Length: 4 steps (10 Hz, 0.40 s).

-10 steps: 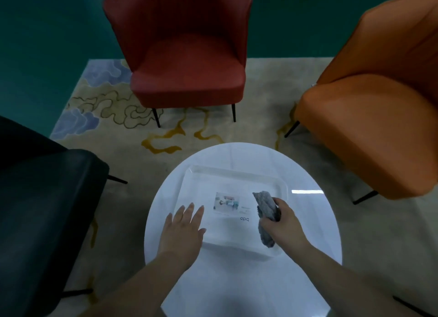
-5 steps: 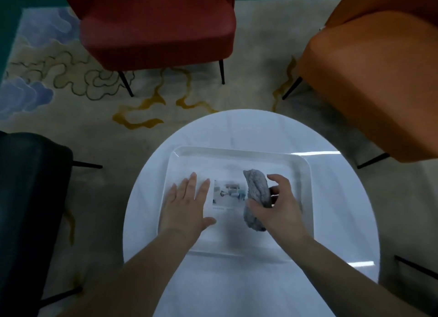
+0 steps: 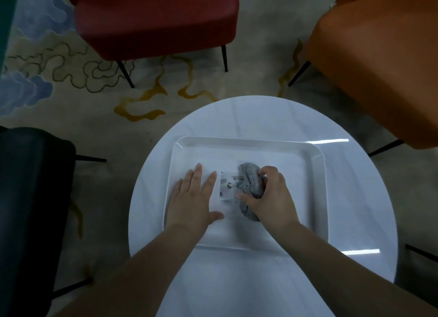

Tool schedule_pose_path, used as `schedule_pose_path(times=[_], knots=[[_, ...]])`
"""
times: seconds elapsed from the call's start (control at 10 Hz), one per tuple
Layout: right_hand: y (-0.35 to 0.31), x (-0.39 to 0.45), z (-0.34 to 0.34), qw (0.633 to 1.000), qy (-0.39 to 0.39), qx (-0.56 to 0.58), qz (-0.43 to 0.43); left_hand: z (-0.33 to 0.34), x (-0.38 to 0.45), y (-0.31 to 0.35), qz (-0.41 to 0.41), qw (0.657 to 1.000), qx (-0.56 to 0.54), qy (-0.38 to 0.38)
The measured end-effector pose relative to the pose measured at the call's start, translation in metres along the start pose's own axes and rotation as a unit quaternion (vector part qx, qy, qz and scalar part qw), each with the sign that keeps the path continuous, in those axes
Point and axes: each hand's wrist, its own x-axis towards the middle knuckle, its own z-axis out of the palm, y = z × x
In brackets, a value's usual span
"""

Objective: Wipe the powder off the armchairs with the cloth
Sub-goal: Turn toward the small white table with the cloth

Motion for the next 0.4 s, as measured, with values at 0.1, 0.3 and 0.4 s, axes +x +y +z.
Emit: schedule_pose_path(times=[0.1, 0.3, 0.4], knots=[[0.002, -0.003, -0.002, 1.0, -0.004, 0.003, -0.005, -0.002, -0.001, -0.001, 0.002, 1.0, 0.003, -0.003], [0.004, -0.021, -0.017, 1.0, -0.018, -0.016, -0.018, -0.019, -0.013, -0.013, 0.016, 0.999, 0.019, -0.024], [0.001, -0.031, -0.03, 0.997, -0.008, -0.076, -0.026, -0.034, -0.031, -0.016, 0.007, 1.0, 0.008, -0.006]])
